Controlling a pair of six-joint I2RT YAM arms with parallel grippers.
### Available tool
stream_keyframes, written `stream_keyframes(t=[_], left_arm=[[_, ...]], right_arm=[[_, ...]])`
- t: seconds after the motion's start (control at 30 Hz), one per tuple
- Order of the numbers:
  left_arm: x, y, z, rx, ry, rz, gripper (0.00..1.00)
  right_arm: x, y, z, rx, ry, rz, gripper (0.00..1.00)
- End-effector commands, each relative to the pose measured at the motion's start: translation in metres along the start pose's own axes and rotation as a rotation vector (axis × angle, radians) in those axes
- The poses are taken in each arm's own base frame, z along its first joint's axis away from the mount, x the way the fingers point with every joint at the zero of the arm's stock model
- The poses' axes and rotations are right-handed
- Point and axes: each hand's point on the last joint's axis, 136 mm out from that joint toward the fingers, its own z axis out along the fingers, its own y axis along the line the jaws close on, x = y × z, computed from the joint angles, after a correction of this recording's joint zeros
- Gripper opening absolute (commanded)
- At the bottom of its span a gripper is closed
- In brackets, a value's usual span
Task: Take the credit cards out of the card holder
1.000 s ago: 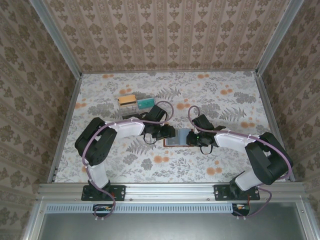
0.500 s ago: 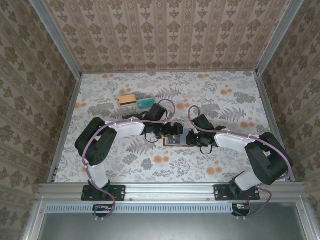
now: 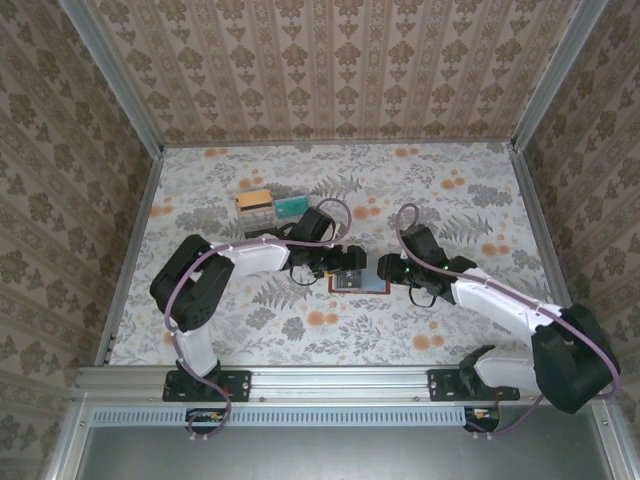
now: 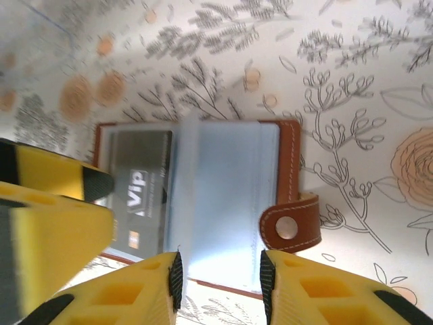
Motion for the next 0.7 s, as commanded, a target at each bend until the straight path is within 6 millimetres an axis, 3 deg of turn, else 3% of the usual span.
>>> stream_keyframes(t=[0.0,0.13,0.23,0.27,0.3,0.67], left_arm=[[-0.003,0.002,-0.010,-0.020,-0.016,0.011,0.87],[-0.007,0.012,-0.027,-0.069,-0.053,0.014,0.64],[-0.004,0.027,-0.032,-0.123,-0.053,0.012,0.17],[-0.001,0.033,-0.032,-0.151,-0.043,0.004,0.05],[0.001,0.037,-0.032,-0.165,-0.034,0.003,0.00],[0.014,0.054,-0.009,-0.191,0.035,-0.025,0.00]], right_arm=[[-0.003,0.012,-0.005,-0.050,0.018,-0.006,0.40],[-0.003,0.042,0.002,-0.166,0.087,-0.009,0.41],[-0.003,0.060,0.009,-0.216,0.120,-0.029,0.40],[-0.002,0.064,0.012,-0.226,0.135,-0.032,0.40],[-0.003,0.068,0.012,-0.240,0.141,-0.031,0.39],[0.021,0.053,0.056,-0.187,0.265,0.048,0.24]])
